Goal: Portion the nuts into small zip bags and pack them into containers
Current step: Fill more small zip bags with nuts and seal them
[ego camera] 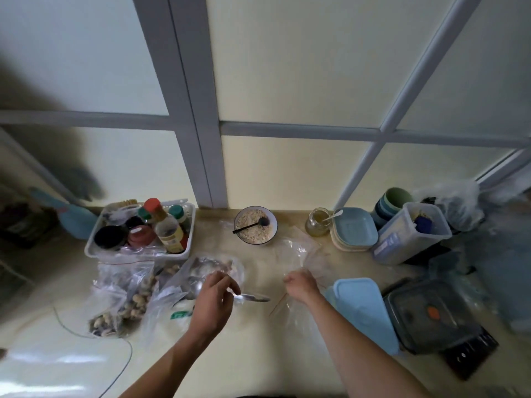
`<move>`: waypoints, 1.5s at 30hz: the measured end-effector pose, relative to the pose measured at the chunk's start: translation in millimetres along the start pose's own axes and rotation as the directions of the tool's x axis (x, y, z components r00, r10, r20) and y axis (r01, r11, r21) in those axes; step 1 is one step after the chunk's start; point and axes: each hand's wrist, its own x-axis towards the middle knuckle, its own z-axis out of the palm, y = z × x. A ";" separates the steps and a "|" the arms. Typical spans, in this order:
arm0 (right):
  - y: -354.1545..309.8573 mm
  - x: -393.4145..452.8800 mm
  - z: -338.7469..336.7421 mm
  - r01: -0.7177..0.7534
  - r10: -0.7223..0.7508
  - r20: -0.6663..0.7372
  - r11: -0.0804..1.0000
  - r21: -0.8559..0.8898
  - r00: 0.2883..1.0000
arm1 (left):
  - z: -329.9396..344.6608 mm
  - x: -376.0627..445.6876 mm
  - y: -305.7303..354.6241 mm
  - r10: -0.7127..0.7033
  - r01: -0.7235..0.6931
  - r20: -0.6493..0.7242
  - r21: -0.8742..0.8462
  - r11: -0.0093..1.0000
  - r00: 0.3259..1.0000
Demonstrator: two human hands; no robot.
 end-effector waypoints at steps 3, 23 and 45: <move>3.0 -25.4 13.1 0.063 -0.064 -0.014 0.994 -0.085 0.998 | -13.5 -12.4 -10.2 0.003 -0.003 0.026 -0.005 1.000 1.000; -123.6 -150.8 -8.4 0.380 -0.224 -0.332 0.745 0.548 0.916 | -32.7 -2.1 5.5 -0.036 0.071 0.135 -0.269 0.960 0.990; -152.8 -172.7 56.8 0.180 -0.005 -0.248 0.702 0.690 0.969 | -55.7 -22.8 -28.9 -0.222 0.250 0.172 -0.163 0.954 0.960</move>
